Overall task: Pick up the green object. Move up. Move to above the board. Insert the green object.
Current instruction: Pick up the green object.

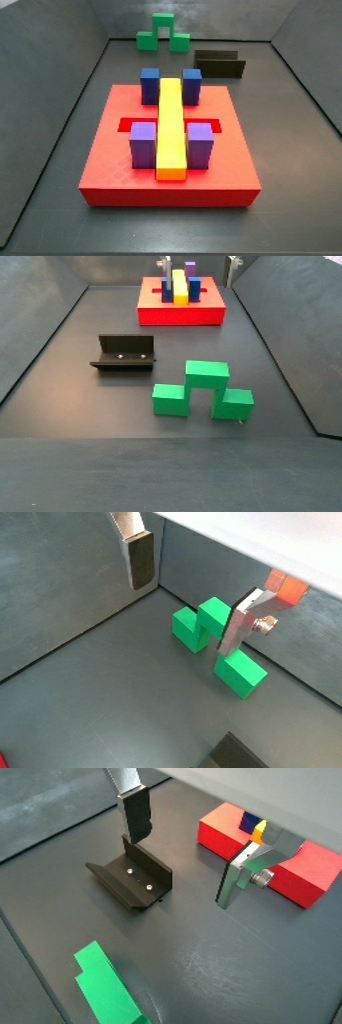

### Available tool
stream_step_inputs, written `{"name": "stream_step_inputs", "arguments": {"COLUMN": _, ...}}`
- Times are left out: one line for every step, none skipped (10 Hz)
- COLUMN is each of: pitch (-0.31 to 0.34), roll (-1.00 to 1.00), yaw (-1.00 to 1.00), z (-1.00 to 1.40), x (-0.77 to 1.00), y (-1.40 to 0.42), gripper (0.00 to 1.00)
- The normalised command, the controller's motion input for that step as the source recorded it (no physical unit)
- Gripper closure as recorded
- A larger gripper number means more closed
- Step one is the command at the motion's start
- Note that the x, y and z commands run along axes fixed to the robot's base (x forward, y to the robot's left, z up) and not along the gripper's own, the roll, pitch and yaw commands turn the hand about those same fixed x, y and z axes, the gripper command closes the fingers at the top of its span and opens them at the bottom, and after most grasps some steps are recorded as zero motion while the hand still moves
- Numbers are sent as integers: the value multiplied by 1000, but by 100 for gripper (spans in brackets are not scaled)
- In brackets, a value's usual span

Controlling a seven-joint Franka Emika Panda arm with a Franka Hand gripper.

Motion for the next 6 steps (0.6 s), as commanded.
{"name": "stream_step_inputs", "arguments": {"pitch": 221, "roll": 0, "yaw": -366, "z": -466, "x": 320, "y": 589, "gripper": 0}}
{"name": "stream_step_inputs", "arguments": {"pitch": 189, "roll": 0, "yaw": -329, "z": -443, "x": 111, "y": 677, "gripper": 0}}
{"name": "stream_step_inputs", "arguments": {"pitch": 171, "roll": 0, "yaw": -329, "z": -426, "x": 0, "y": 691, "gripper": 0}}
{"name": "stream_step_inputs", "arguments": {"pitch": 131, "roll": 0, "yaw": -303, "z": -377, "x": -40, "y": 711, "gripper": 0}}
{"name": "stream_step_inputs", "arguments": {"pitch": 67, "roll": 0, "yaw": -260, "z": -289, "x": -149, "y": 731, "gripper": 0}}
{"name": "stream_step_inputs", "arguments": {"pitch": 0, "roll": -66, "yaw": -186, "z": -11, "x": -251, "y": 606, "gripper": 0}}
